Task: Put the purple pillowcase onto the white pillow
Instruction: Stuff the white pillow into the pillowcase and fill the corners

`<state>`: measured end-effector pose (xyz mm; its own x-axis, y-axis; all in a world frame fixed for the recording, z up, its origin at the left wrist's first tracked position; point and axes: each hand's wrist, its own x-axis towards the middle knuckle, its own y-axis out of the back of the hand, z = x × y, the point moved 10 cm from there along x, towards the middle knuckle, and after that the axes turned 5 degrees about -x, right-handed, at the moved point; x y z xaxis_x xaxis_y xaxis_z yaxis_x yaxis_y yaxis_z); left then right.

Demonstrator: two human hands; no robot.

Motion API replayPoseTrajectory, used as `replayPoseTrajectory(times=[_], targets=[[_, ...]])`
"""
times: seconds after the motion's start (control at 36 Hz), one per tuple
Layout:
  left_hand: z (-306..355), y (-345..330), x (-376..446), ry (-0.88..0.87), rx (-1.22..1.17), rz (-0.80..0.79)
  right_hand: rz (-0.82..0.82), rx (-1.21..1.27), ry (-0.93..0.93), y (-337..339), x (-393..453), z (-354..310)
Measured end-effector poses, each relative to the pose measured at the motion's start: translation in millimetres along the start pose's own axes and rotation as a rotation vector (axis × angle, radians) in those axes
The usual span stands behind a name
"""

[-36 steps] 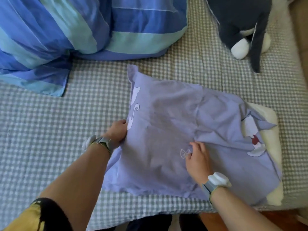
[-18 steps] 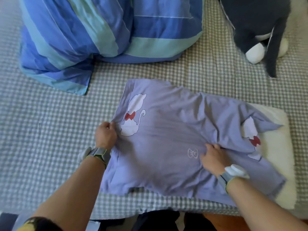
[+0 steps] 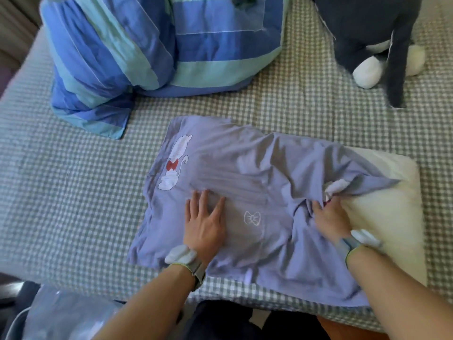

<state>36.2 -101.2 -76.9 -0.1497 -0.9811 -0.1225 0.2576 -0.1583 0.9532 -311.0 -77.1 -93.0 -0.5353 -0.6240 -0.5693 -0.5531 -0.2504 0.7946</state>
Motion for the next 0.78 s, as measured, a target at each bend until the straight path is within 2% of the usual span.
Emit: replayPoseTrajectory(times=[0.06,0.14,0.19,0.28,0.36,0.44,0.5,0.56,0.61,0.67,0.72,0.78], targets=[[22.4,-10.6,0.4,-0.036,0.05,-0.073,0.019,-0.163,0.087,15.1,14.2,19.1],[41.8,-34.3,0.9,0.006,0.104,-0.246,0.055,-0.293,-0.001,55.9,51.6,105.4],[53.3,-53.1,-5.5,0.099,0.137,-0.349,0.034,-0.27,-0.036,64.5,72.8,140.3],[53.2,-67.3,-14.9,0.275,0.156,-0.454,0.019,-0.101,-0.059,56.6,78.5,132.0],[64.2,-59.5,-25.3,0.3,0.181,-0.471,0.047,0.016,-0.018,59.6,60.3,119.2],[90.6,-44.0,-25.0,0.137,0.202,-0.337,0.05,0.146,-0.01,65.3,33.9,128.4],[98.8,-37.3,-30.3,0.121,0.163,-0.239,-0.082,0.196,-0.047,55.4,18.5,150.7],[95.1,-31.6,-38.3,0.203,0.125,-0.197,-0.267,0.286,-0.054,37.2,-0.1,168.6],[92.7,-26.5,-49.3,0.273,0.107,-0.176,-0.371,0.338,-0.015,21.8,-14.3,185.0],[91.8,-28.0,-67.6,0.328,0.06,-0.2,-0.433,0.423,0.007,16.0,-28.0,192.8],[98.8,-35.8,-89.7,0.36,-0.027,-0.292,-0.551,0.526,-0.027,5.4,-41.9,198.3],[109.2,-46.8,-112.4,0.401,-0.123,-0.386,-0.638,0.522,-0.008,-3.1,-54.0,199.6]])
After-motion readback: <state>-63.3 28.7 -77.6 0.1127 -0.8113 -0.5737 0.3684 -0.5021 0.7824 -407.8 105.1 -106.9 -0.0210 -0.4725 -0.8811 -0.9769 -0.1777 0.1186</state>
